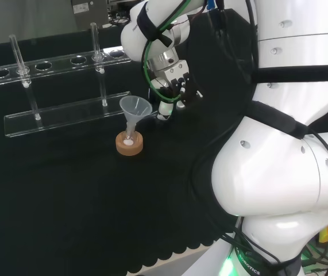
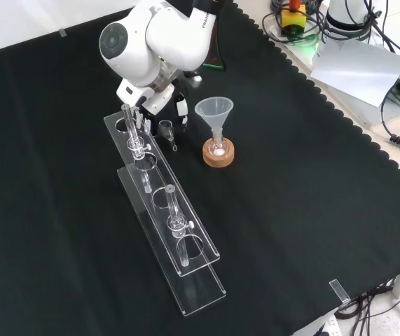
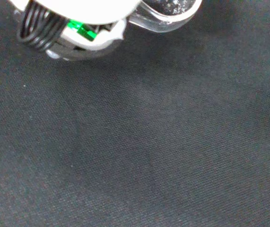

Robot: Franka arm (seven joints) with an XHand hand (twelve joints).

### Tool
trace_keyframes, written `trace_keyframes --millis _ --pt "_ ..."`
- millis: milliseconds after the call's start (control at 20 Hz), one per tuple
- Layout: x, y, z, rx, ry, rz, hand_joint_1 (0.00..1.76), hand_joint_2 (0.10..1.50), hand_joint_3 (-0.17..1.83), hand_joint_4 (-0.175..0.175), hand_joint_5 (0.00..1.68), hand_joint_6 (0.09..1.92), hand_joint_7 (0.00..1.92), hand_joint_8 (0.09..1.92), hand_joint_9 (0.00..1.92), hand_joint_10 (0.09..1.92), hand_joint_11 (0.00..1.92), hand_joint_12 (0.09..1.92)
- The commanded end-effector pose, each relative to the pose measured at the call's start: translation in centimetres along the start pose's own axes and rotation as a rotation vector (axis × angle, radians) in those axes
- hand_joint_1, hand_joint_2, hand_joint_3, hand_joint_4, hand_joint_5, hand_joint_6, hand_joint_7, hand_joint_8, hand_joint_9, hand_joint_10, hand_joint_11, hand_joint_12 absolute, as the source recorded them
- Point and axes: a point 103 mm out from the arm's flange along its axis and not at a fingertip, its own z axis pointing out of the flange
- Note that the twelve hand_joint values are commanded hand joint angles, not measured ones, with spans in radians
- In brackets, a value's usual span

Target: Put the weighing funnel back on the table.

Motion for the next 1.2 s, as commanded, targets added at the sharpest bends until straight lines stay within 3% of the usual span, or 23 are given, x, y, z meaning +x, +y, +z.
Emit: trace_keyframes --millis 50,200,250,350,500,750,950,1200 --pt "0.1 0.1 0.3 0.006 0.024 -0.005 1.03 0.85 0.51 0.175 1.02 1.04 0.70 0.68 1.02 0.42 0.73 1.21" --pt "-0.2 -0.4 0.2 0.000 0.031 -0.014 1.01 1.00 0.24 0.175 0.97 1.04 0.66 0.71 0.98 0.46 0.71 1.23" --pt "-0.3 -0.4 0.1 0.006 0.030 -0.014 0.95 1.00 0.20 0.123 0.95 0.97 0.64 0.72 0.96 0.47 0.70 1.23" --pt "-0.4 -0.6 0.1 0.019 0.026 -0.010 0.87 0.91 0.34 0.038 0.90 0.83 0.61 0.72 0.93 0.48 0.68 1.23" --pt "-0.5 -1.0 0.1 0.033 0.021 -0.005 0.83 0.78 0.57 -0.016 0.75 0.75 0.54 0.73 0.87 0.51 0.62 1.25" --pt "-0.5 -1.6 -0.1 0.069 0.016 -0.001 0.78 0.71 0.61 -0.054 0.40 0.43 0.35 0.77 0.70 0.60 0.48 1.31" --pt "-0.7 -2.4 -0.5 0.069 0.022 -0.001 0.75 0.70 0.59 -0.061 0.34 0.20 0.26 0.77 0.61 0.65 0.42 1.34" --pt "-1.6 -4.7 -2.7 0.037 0.035 0.011 0.71 0.70 0.55 -0.063 0.29 0.09 0.13 0.75 0.48 0.68 0.35 1.37"
